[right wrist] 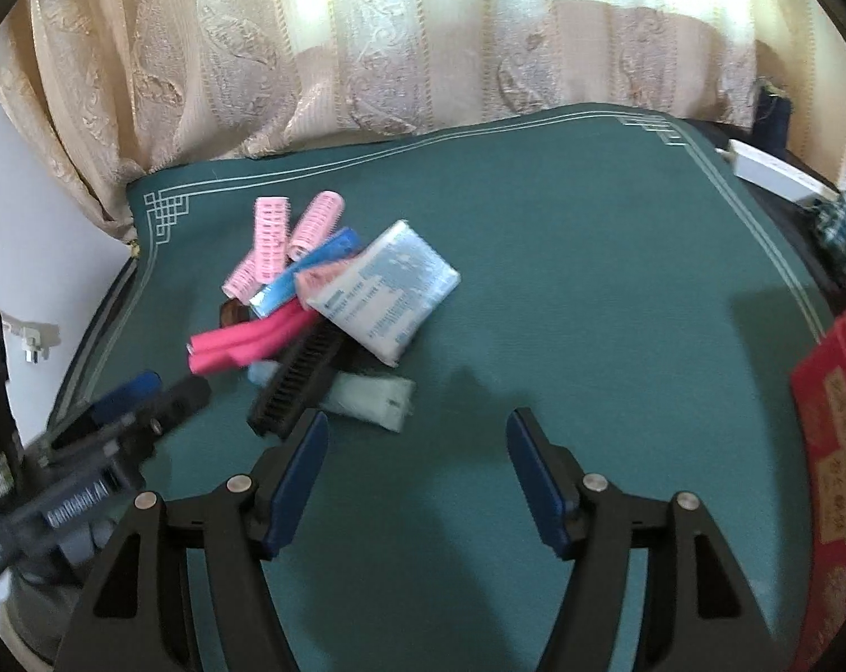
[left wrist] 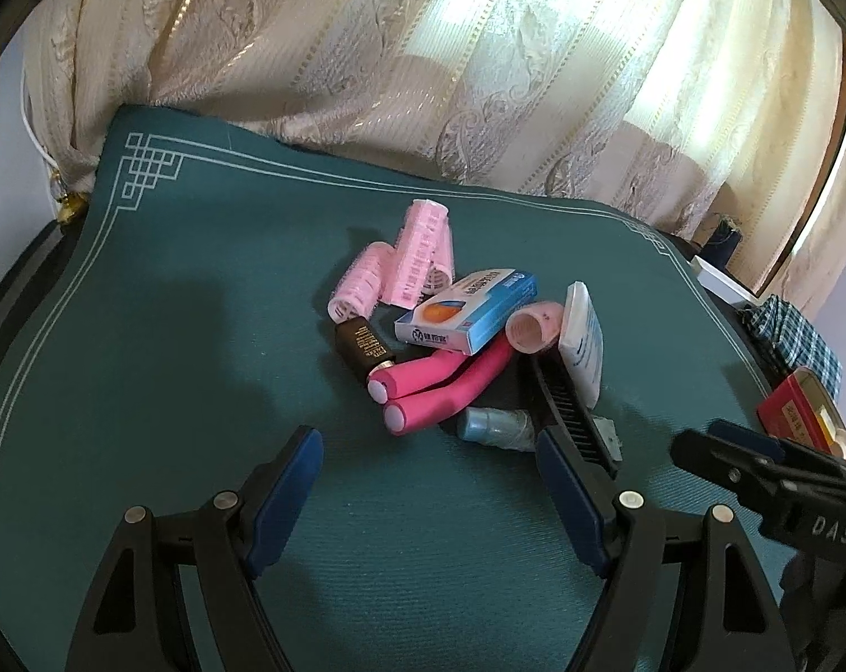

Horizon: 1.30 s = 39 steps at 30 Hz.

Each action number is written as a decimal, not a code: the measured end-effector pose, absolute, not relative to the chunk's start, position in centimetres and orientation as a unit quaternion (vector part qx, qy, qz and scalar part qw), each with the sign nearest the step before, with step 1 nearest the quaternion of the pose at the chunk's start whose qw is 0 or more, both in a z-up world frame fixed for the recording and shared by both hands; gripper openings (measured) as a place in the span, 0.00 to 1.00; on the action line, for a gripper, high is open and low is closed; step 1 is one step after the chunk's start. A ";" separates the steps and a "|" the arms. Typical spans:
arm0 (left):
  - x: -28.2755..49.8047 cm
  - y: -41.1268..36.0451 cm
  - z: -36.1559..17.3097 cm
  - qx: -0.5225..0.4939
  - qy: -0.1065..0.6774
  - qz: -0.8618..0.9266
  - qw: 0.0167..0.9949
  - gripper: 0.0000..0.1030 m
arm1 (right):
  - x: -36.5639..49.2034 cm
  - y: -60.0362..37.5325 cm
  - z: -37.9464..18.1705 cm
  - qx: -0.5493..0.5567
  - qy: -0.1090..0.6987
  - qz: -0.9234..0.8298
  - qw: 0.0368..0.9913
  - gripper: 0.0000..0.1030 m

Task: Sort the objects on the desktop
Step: 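Move both grippers back to the pile and grasp the black comb with the right gripper, then grasp the pink foam curler with the left gripper while the right holds the black comb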

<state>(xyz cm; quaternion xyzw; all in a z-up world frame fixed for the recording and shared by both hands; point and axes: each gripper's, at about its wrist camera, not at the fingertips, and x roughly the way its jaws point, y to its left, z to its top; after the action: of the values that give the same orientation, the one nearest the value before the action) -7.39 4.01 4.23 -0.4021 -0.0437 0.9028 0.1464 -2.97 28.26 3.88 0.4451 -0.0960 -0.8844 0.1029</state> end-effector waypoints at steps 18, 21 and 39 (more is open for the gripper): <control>-8.6 -1.1 3.2 -0.406 -0.092 0.904 0.094 0.78 | -8.6 20.6 0.9 0.483 -0.059 -0.864 0.132 0.57; -8.6 -0.8 3.1 -0.407 -0.088 0.904 0.096 0.78 | -8.2 21.2 1.0 0.478 -0.064 -0.865 0.137 0.34; -7.5 4.8 2.6 -0.420 -0.020 0.893 0.161 0.78 | -1.6 28.0 0.7 0.468 -0.072 -0.875 0.104 0.28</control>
<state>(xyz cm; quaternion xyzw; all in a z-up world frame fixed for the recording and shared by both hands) -7.47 4.84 2.64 -0.4196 -0.0202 0.8931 0.1607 -1.60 27.98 0.66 0.4677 -0.0721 -0.8748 0.1041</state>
